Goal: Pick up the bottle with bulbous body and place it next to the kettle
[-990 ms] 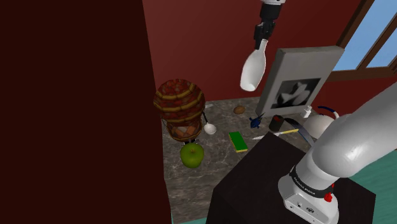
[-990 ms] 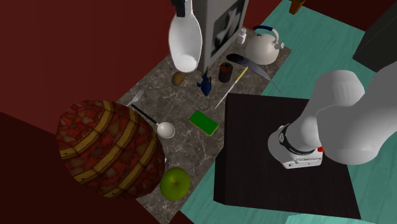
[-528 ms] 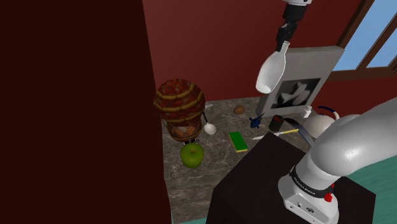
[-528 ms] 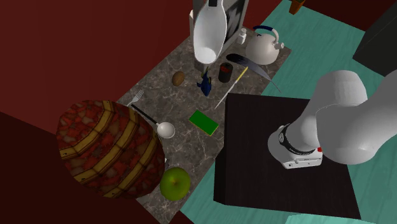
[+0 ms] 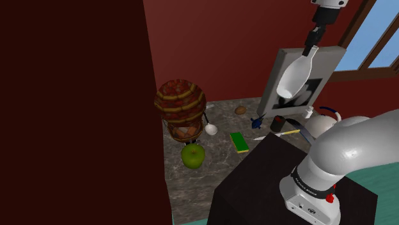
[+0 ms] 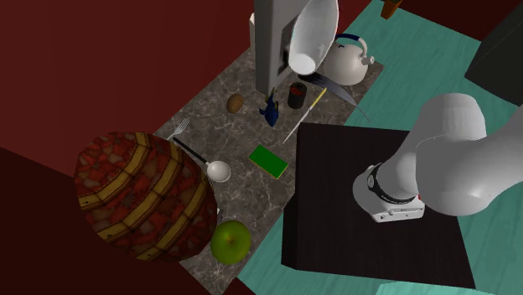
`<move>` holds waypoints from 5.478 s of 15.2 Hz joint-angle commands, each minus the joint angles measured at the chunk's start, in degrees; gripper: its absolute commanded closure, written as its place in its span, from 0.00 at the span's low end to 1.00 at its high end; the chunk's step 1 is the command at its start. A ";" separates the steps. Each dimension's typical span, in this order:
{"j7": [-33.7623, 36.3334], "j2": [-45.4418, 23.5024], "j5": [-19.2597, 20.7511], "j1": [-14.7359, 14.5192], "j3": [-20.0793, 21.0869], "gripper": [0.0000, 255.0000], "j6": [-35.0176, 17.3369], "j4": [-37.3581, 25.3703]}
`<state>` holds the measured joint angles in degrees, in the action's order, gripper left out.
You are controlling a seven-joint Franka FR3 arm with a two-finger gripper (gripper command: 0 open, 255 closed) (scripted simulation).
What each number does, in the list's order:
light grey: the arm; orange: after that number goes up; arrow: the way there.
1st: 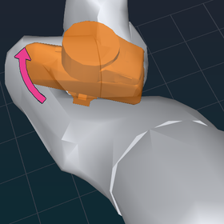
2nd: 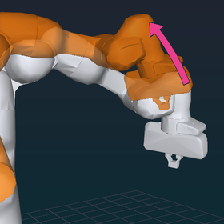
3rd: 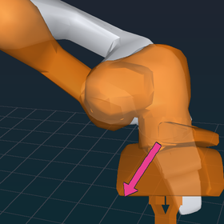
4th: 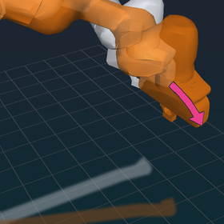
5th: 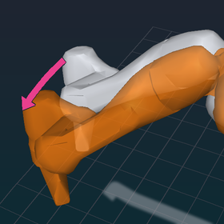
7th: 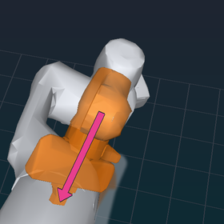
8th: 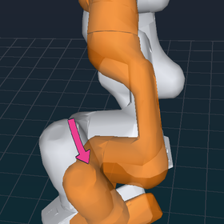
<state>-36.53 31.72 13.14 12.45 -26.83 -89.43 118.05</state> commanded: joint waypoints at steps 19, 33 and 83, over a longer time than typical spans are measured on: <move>-14.79 8.86 10.24 6.86 -11.87 1.00 -0.64 5.70; -13.78 10.03 13.22 7.98 -15.34 1.00 -10.48 16.43; -13.77 -4.56 20.25 2.66 -35.32 0.00 -44.85 35.05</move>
<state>-50.30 27.16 33.39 15.11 -62.15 -134.28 153.10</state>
